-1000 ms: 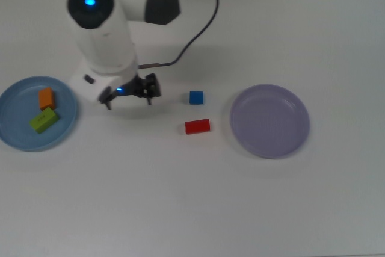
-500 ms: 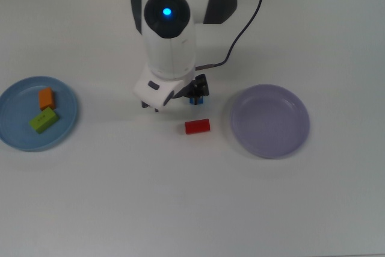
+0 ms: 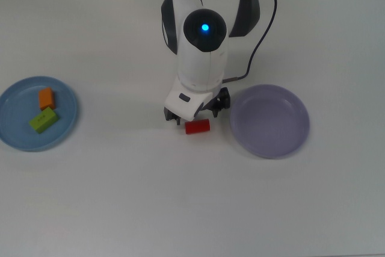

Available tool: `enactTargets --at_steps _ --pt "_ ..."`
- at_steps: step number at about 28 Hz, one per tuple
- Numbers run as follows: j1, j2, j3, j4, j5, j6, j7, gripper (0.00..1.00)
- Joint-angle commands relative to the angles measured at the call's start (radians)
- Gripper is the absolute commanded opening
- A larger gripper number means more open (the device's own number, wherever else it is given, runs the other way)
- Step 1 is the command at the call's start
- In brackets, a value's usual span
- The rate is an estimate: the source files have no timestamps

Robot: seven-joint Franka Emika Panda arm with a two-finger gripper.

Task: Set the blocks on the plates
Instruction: 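Raise the gripper and move it down onto the red block, then lift the red block and lower it onto the lavender plate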

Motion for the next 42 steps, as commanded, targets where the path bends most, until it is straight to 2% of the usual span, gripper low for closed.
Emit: enactTargets --at_steps 1,8,18,22,25,29,39,42 --pt "0.013 0.01 -0.014 -0.004 -0.019 0.038 0.028 1.0" --pt "0.013 0.037 -0.019 -0.003 -0.021 0.058 0.039 0.99" --pt "0.008 0.05 -0.023 -0.001 -0.019 0.097 0.054 0.6" --pt "0.004 0.032 -0.023 0.002 -0.016 0.09 0.056 0.6" --pt "0.004 -0.018 -0.023 0.0 -0.007 0.07 0.056 0.6" --pt "0.014 -0.044 -0.011 0.002 -0.004 0.044 0.059 0.6" --pt "0.16 -0.048 -0.005 0.015 -0.027 0.053 0.18 0.62" --pt "0.186 -0.044 -0.003 0.017 -0.05 0.061 0.225 0.62"
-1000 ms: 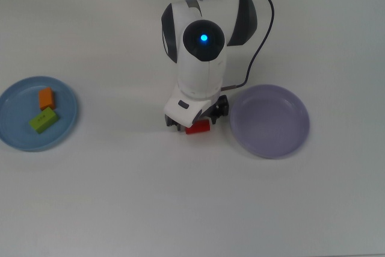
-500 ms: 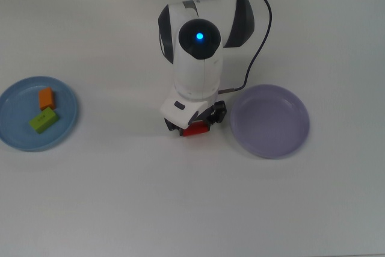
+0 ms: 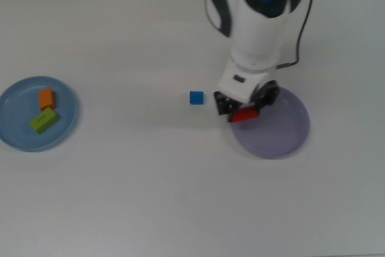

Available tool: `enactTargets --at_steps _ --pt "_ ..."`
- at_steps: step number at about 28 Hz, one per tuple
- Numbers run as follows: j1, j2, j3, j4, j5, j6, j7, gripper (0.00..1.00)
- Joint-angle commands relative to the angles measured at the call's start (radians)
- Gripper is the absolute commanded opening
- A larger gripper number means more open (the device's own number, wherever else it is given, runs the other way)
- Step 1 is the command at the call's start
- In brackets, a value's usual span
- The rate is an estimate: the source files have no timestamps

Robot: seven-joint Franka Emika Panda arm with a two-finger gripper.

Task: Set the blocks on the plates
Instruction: 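Lift the red block and lower it onto the lavender plate, then open the gripper and move it over the blue block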

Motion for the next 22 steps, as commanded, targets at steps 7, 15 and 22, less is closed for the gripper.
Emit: enactTargets --at_steps 7,15,22 --pt "0.091 0.022 -0.012 -0.006 -0.096 0.094 0.153 0.66" --pt "0.099 0.091 -0.012 -0.006 -0.226 0.212 0.262 0.71" --pt "0.102 0.091 -0.012 -0.006 -0.235 0.213 0.288 0.86"
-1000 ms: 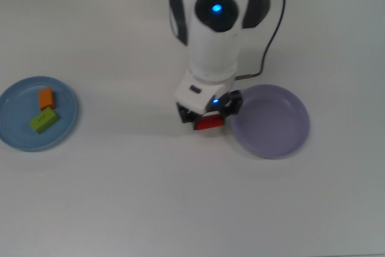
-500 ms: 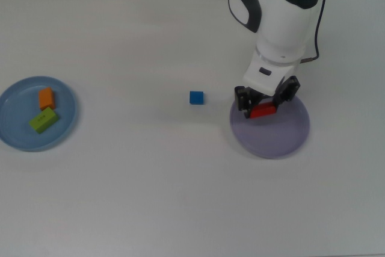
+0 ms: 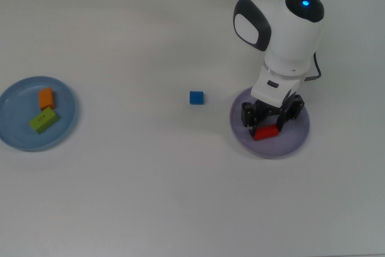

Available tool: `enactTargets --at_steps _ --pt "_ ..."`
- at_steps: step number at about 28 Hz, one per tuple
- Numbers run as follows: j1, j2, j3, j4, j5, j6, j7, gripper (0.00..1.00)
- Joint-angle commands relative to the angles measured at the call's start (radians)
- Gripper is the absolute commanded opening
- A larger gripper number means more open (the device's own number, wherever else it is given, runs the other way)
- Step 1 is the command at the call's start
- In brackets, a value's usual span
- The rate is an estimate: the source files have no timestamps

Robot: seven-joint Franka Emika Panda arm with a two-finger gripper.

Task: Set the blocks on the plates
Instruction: 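Open the gripper and move it over the blue block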

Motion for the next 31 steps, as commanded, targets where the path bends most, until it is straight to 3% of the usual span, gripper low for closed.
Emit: enactTargets --at_steps 1,7,11,19,25,26,31 --pt "0.014 -0.011 -0.011 -0.003 -0.017 0.011 0.034 0.9" --pt "0.011 -0.031 -0.018 -0.003 -0.009 0.001 0.033 1.0" --pt "-0.006 -0.091 -0.018 -0.012 0.007 -0.064 0.03 1.0" --pt "-0.053 -0.143 -0.018 -0.022 0.049 -0.226 0.033 1.0" --pt "-0.107 -0.172 -0.024 -0.035 0.164 -0.345 0.015 1.0" --pt "-0.125 -0.189 -0.024 -0.068 0.182 -0.356 -0.008 1.0" --pt "-0.153 -0.249 -0.024 -0.157 0.21 -0.356 -0.079 1.0"
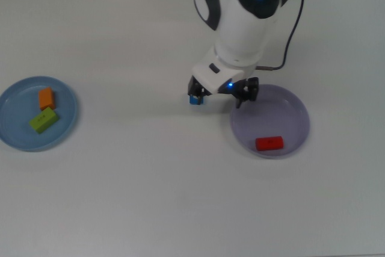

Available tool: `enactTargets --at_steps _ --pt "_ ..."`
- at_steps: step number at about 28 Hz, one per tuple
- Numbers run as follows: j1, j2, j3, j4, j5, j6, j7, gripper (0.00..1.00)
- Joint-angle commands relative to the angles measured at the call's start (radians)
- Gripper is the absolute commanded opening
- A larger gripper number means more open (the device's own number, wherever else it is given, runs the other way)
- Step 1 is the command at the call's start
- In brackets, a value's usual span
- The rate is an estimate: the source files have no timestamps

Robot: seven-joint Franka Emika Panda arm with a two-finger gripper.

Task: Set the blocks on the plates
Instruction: 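Open the gripper and move it over the blue block, then lower the gripper and close on the blue block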

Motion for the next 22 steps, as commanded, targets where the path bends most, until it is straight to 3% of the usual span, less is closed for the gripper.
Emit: enactTargets --at_steps 1,17,22 --pt "-0.025 -0.097 -0.01 -0.126 0.043 -0.007 -0.071 1.0" --pt "-0.045 -0.081 -0.025 -0.189 0.022 -0.007 -0.138 1.0" --pt "-0.043 -0.054 -0.025 -0.189 0.01 0.019 -0.141 0.88"
